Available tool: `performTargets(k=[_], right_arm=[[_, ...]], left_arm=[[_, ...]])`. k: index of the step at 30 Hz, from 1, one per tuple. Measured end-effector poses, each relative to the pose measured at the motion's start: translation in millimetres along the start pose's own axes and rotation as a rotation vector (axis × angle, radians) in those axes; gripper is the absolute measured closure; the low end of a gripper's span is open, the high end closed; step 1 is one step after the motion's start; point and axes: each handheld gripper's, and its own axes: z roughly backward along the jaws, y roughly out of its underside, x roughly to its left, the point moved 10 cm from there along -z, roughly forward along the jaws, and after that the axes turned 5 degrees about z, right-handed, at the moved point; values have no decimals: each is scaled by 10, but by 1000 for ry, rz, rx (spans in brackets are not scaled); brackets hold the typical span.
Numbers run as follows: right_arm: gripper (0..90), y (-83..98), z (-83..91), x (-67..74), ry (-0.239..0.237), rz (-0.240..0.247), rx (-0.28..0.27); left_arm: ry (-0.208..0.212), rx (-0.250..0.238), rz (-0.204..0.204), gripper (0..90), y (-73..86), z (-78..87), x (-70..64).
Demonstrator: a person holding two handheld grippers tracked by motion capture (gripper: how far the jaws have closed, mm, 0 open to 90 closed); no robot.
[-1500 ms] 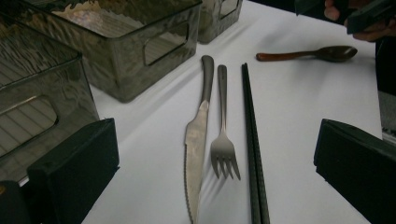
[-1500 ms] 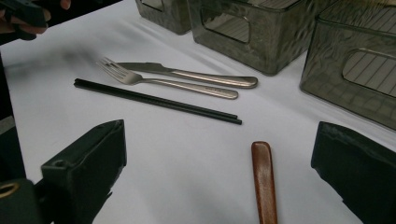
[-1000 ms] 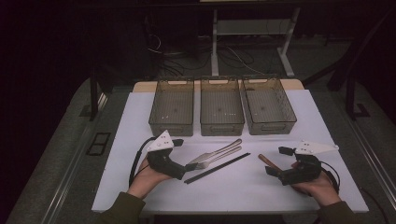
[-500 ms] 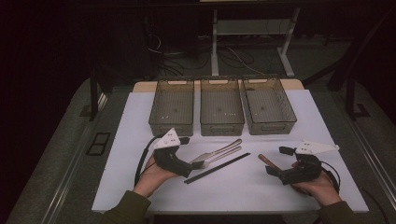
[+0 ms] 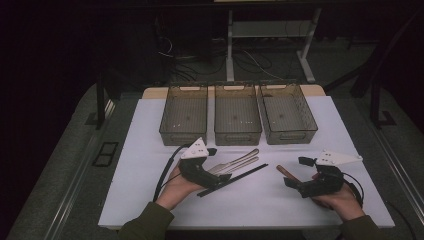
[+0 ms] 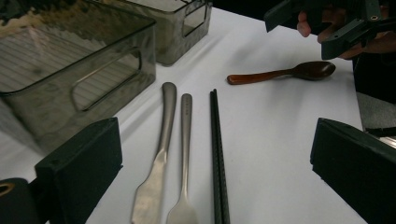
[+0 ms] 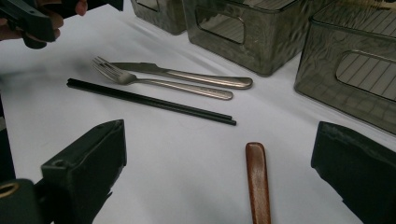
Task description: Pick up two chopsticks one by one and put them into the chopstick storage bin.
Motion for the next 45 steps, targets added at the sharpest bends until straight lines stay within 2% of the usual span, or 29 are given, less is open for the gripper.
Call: performTargets(k=[3, 6, 11, 12, 13, 18, 20, 23, 25, 28, 40, 45], right_arm=[[28, 5, -1, 2, -1, 1, 2], [28, 8, 1, -2, -2, 0, 1], [28, 14, -3, 3, -4, 0, 5], [28, 15, -6, 4, -4, 4, 5], [28, 15, -6, 4, -4, 4, 5], [28, 17, -7, 1, -2, 4, 7], [29, 20, -8, 1, -2, 2, 9], [29, 24, -11, 3, -3, 2, 12], [28, 24, -11, 3, -4, 3, 13], [29, 27, -13, 4, -4, 3, 14], [28, 32, -15, 2, -4, 5, 17], [29, 33, -15, 4, -5, 6, 17]], left_arm=[[-6, 10, 3, 51, 21, -66, -14], [-15, 24, -8, 113, 62, -77, -19], [-30, 33, -2, 201, 110, -79, 15], [-31, 41, -1, 265, 123, -78, 15], [-28, 46, -4, 265, 133, -78, 10], [-12, 71, -23, 418, 171, -96, -20], [-7, 86, -22, 476, 192, -105, -22], [5, 116, 2, 570, 250, -128, -13], [4, 124, -1, 587, 265, -129, -9], [-5, 151, -2, 665, 311, -133, 5], [22, 219, 1, 811, 483, -131, -37], [26, 240, -11, 833, 534, -135, -61]])
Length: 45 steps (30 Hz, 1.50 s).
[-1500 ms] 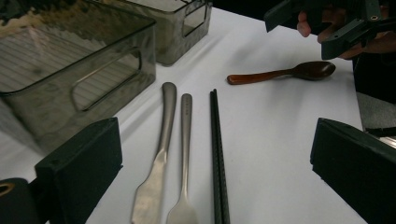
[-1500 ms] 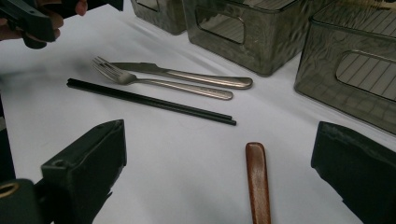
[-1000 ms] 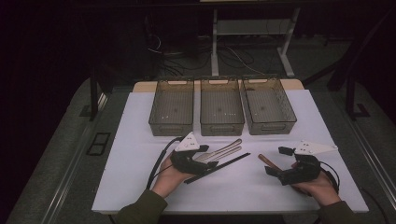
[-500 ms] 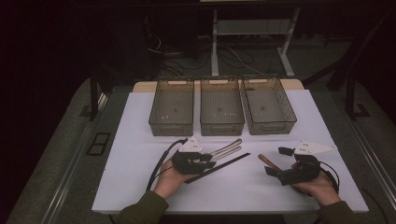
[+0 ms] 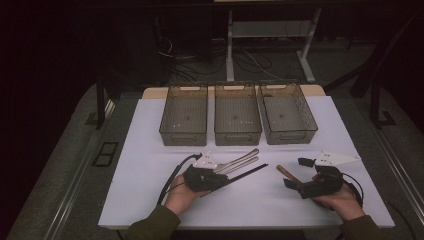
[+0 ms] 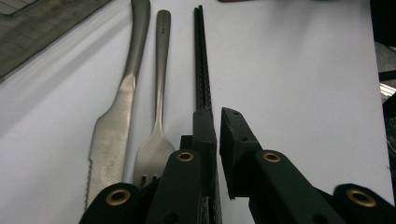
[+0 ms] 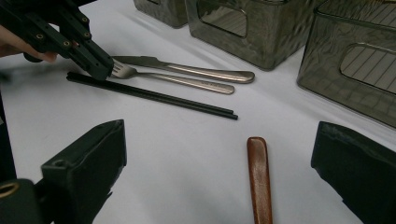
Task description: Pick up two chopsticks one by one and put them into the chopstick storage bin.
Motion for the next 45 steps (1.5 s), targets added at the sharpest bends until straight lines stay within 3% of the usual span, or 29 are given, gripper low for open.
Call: performTargets(k=[13, 45], right_arm=[[29, -1, 1, 0, -1, -1, -1], [29, -3, 2, -4, 0, -1, -1]], left_arm=[[-26, 33, -36, 837, 75, -45, -3], [-28, 52, -50, 810, 104, -133, -69]])
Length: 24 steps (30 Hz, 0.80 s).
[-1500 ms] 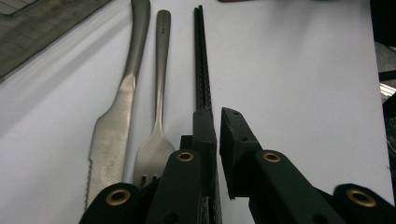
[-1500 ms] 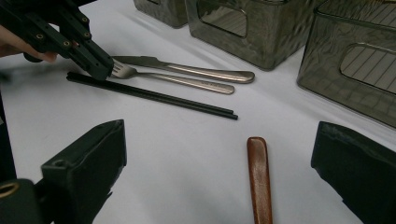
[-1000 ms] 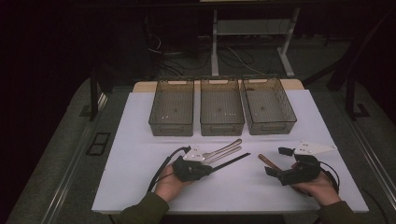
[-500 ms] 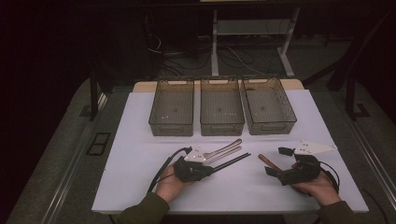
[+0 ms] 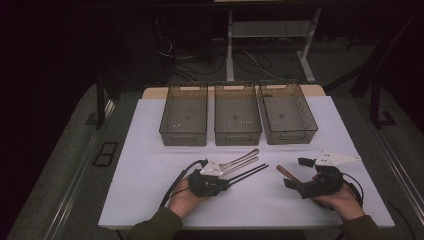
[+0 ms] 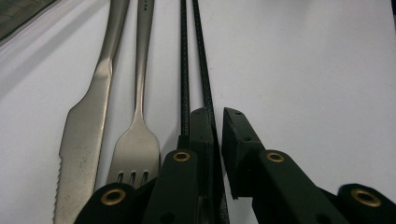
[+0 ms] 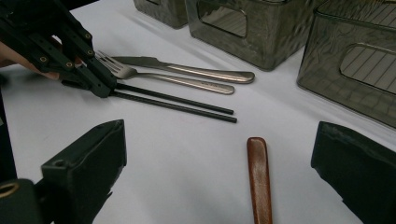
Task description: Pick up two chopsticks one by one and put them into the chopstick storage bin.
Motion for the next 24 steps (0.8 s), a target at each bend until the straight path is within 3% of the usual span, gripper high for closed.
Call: performTargets(k=[12, 18, 24], right_arm=[[29, 6, -5, 6, -1, 2, 4], [29, 12, -8, 8, 0, 0, 7], [29, 17, -11, 5, 0, 3, 8]], left_arm=[[-17, -5, 21, 842, -4, -9, -8], [-28, 8, 12, 848, -8, -8, -8], [-16, 16, 16, 850, -20, -8, -40]])
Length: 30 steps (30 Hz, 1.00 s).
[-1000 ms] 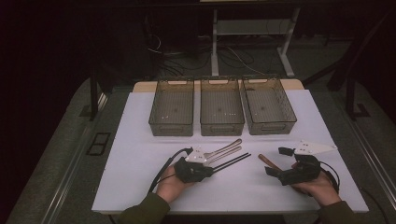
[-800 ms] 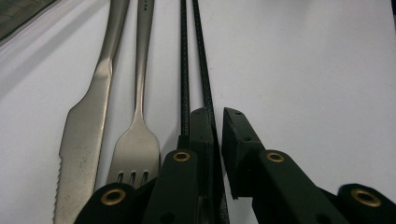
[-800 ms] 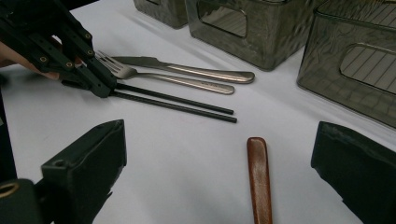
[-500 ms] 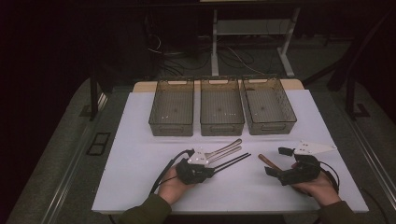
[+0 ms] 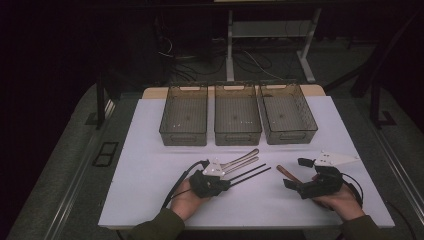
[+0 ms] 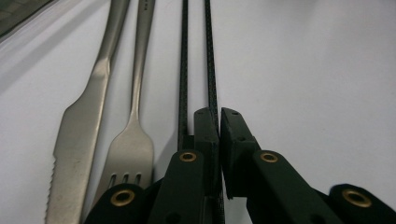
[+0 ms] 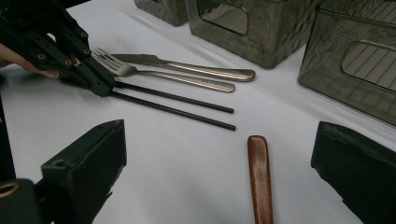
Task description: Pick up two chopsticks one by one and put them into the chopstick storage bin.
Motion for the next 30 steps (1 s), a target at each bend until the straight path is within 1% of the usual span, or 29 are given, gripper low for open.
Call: performTargets(k=[4, 5, 7, 9, 14, 17, 24, 27, 30], right_arm=[[29, 17, -10, 14, 2, 4, 4], [28, 22, -14, 17, 2, 6, 6], [28, 25, -26, 18, 4, 10, 8], [29, 29, -29, 21, 4, 12, 11], [29, 30, -29, 9, 9, 8, 8], [29, 31, -29, 11, 8, 8, 9], [29, 34, -24, 9, 7, 4, 13], [28, 32, -19, 10, 6, 4, 10], [29, 31, -18, 8, 7, 3, 9]], left_arm=[[11, -4, -13, 850, -23, 22, -18], [15, -12, -4, 849, -33, 26, -29], [19, -23, 2, 849, -50, 41, -43], [29, -34, -6, 849, -69, 64, -54], [45, -53, 1, 850, -107, 128, -68], [48, -60, 7, 850, -119, 159, -61], [65, -76, 3, 850, -152, 254, -51], [66, -84, -6, 850, -165, 305, -42], [63, -92, -2, 850, -174, 363, -16]])
